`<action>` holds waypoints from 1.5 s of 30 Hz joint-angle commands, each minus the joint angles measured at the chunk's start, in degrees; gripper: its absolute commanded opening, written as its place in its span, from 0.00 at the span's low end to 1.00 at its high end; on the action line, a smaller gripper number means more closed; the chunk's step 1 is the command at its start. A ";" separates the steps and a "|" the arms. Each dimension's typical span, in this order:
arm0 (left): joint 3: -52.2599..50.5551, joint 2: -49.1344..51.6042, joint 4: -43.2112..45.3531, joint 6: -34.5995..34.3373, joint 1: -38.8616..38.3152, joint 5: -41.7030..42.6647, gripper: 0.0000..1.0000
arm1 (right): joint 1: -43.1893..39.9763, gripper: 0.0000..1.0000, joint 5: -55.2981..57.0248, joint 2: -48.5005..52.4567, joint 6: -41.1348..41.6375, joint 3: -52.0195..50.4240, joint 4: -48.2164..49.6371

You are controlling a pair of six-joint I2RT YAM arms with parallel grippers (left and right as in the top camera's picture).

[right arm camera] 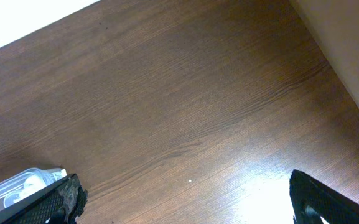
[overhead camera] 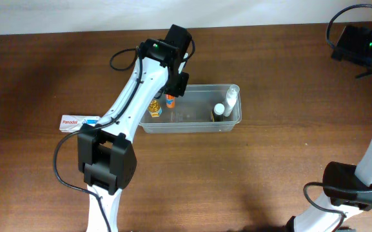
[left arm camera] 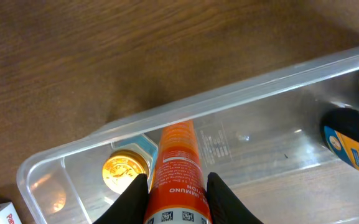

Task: Pack container
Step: 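Lower the tube upright into the container beside the jar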

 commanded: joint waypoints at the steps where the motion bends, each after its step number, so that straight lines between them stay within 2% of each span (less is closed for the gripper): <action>1: -0.15 -1.25 0.22 0.42 0.00 -1.92 0.27 | -0.11 0.98 0.70 -0.96 -0.42 0.92 -0.33; 17: -3.76 -1.11 2.34 0.20 0.00 -2.80 0.27 | -0.11 0.98 0.70 -0.96 -0.42 0.92 -0.35; 33: -3.76 -1.07 2.19 -4.68 3.28 -1.92 0.27 | -0.11 0.98 0.70 -0.96 -0.42 0.92 -0.33; 34: -3.76 -1.07 2.19 -4.68 3.28 -1.92 0.33 | -0.11 0.98 0.70 -0.96 -0.42 0.92 -0.33; 38: -3.76 -1.07 2.25 -4.68 3.28 -1.92 0.43 | -0.11 0.99 0.70 -0.96 -0.42 0.92 -0.33; 45: -3.76 -1.07 2.34 -4.68 3.28 -1.92 0.44 | -0.11 0.98 0.70 -0.96 -0.42 0.92 -0.33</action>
